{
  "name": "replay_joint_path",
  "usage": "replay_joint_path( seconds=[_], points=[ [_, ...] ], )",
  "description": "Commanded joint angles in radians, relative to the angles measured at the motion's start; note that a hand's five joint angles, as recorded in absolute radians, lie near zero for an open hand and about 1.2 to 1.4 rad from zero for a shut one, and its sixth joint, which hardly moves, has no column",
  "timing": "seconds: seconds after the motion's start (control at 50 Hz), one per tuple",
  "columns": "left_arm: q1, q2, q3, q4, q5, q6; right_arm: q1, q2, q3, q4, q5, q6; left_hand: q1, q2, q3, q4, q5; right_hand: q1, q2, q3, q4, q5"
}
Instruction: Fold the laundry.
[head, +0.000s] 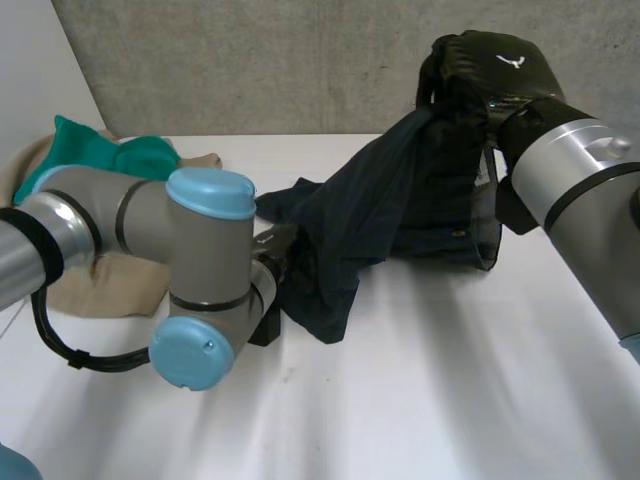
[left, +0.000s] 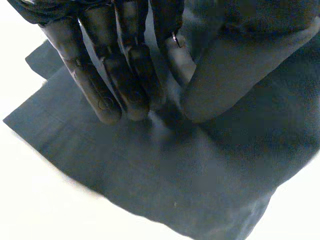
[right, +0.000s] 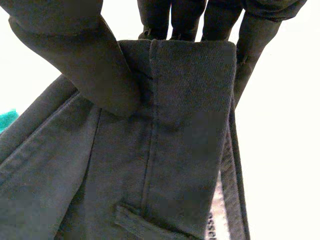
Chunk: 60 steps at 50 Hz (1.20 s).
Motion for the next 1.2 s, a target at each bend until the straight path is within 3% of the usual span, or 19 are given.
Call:
replay_joint_path(
  seconds=[0.02, 0.08, 0.1, 0.18, 0.22, 0.26, 0.32, 0.34, 0.38, 0.48, 0.7, 0.82, 1.02, 1.1, 1.2],
  points=[
    [0.098, 0.228, -0.067, -0.017, 0.004, 0.037, -0.085, -0.015, 0.01, 0.006, -0.035, -0.083, 0.218, 0.206, 0.212, 0.202, 0.231, 0.282, 0.225, 0.212, 0.201, 0.233],
    [0.162, 0.344, -0.101, -0.025, 0.03, 0.151, -0.107, -0.021, 0.02, 0.023, -0.059, -0.134, 0.218, 0.206, 0.212, 0.202, 0.231, 0.282, 0.225, 0.212, 0.201, 0.233],
    [0.205, 0.424, -0.125, -0.028, 0.062, 0.246, -0.116, -0.027, 0.024, 0.039, -0.081, -0.166, 0.218, 0.206, 0.212, 0.202, 0.231, 0.282, 0.225, 0.212, 0.201, 0.233],
    [0.276, 0.59, -0.19, -0.025, 0.177, 0.447, -0.134, -0.044, 0.036, 0.073, -0.142, -0.223, 0.218, 0.206, 0.212, 0.202, 0.231, 0.282, 0.225, 0.212, 0.201, 0.233],
    [0.291, 0.6, -0.215, -0.024, 0.222, 0.472, -0.136, -0.047, 0.043, 0.082, -0.165, -0.232, 0.218, 0.206, 0.212, 0.202, 0.231, 0.282, 0.225, 0.212, 0.201, 0.233],
    [0.302, 0.581, -0.253, -0.019, 0.265, 0.448, -0.141, -0.044, 0.049, 0.082, -0.179, -0.228, 0.172, 0.16, 0.166, 0.156, 0.185, 0.282, 0.225, 0.212, 0.201, 0.233],
    [0.299, 0.526, -0.287, -0.019, 0.283, 0.418, -0.147, -0.034, 0.052, 0.076, -0.178, -0.211, -0.411, -0.423, -0.417, -0.427, -0.398, 0.282, 0.225, 0.212, 0.201, 0.233],
    [0.29, 0.483, -0.299, -0.024, 0.285, 0.405, -0.145, -0.02, 0.05, 0.07, -0.173, -0.193, -0.727, -0.738, -0.733, -0.743, -0.714, 0.282, 0.225, 0.212, 0.201, 0.233],
    [0.276, 0.448, -0.31, -0.031, 0.276, 0.395, -0.141, 0.0, 0.047, 0.063, -0.164, -0.174, -0.827, -0.838, -0.832, -0.842, -0.813, 0.282, 0.225, 0.212, 0.201, 0.233],
    [0.228, 0.359, -0.348, -0.033, 0.234, 0.33, -0.104, 0.034, 0.03, 0.055, -0.119, -0.115, -0.868, -0.88, -0.874, -0.884, -0.855, 0.282, 0.225, 0.212, 0.201, 0.233],
    [0.159, 0.193, -0.337, 0.019, 0.287, 0.172, -0.026, -0.001, 0.03, 0.001, -0.07, -0.007, -0.83, -0.841, -0.836, -0.846, -0.817, 0.282, 0.225, 0.212, 0.201, 0.233],
    [0.121, 0.139, -0.293, 0.077, 0.282, 0.078, 0.01, 0.003, 0.027, -0.008, -0.049, 0.013, -0.994, -1.006, -1.0, -1.01, -0.981, 0.282, 0.225, 0.212, 0.201, 0.233],
    [0.058, 0.086, -0.18, 0.108, 0.3, -0.028, 0.05, 0.006, 0.027, -0.013, -0.009, 0.048, -0.994, -1.006, -1.0, -1.01, -0.981, 0.282, 0.225, 0.212, 0.201, 0.233],
    [0.021, 0.046, -0.127, 0.104, 0.279, -0.037, 0.063, 0.006, 0.026, -0.013, -0.003, 0.054, -0.927, -0.939, -0.933, -0.943, -0.914, 0.282, 0.225, 0.212, 0.201, 0.233],
    [-0.028, -0.023, -0.039, 0.104, 0.181, -0.066, 0.071, 0.0, 0.027, -0.013, 0.0, 0.079, -0.69, -0.701, -0.695, -0.706, -0.677, 0.282, 0.225, 0.212, 0.201, 0.233]
  ],
)
